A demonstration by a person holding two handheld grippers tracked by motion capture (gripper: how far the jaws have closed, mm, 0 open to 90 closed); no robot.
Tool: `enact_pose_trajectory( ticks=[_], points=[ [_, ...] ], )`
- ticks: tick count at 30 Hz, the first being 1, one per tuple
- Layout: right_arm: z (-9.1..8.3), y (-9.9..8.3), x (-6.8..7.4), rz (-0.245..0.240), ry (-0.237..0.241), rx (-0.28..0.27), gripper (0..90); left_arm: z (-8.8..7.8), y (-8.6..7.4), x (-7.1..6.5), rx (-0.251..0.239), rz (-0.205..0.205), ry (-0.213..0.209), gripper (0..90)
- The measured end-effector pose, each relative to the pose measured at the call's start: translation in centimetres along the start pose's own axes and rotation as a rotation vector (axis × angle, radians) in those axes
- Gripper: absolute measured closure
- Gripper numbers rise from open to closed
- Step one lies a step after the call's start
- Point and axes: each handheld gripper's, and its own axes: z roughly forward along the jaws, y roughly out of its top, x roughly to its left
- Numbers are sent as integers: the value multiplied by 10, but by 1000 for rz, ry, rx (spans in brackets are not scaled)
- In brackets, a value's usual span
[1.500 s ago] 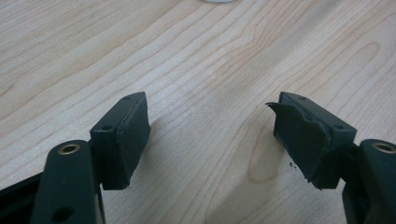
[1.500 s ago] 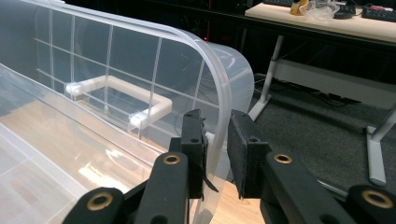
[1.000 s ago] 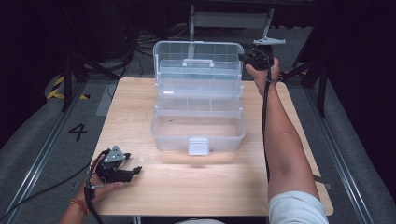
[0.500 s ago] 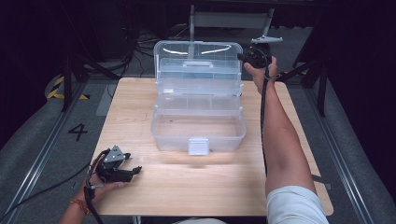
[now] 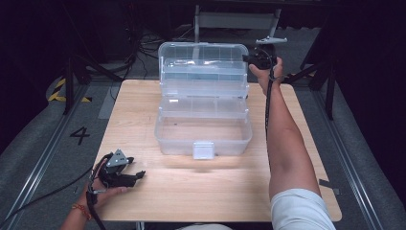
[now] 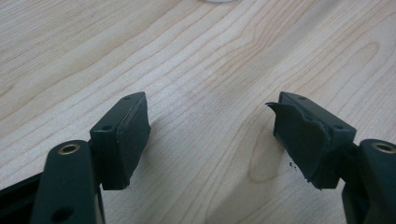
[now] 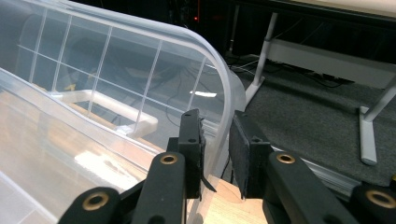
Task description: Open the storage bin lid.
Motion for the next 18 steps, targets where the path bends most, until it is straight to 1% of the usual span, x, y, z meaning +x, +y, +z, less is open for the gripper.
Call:
enact_pose_trajectory(
  ticks=[5, 11, 18],
  points=[
    [2, -1, 0, 0, -11, 4, 752, 0, 0, -1, 3, -6, -5, 274],
    [5, -1, 2, -24, -34, 25, 735, 0, 0, 0, 6, -4, -3, 274],
    [9, -4, 1, -17, -35, 48, 719, 0, 0, -1, 2, -7, -2, 273]
  ],
)
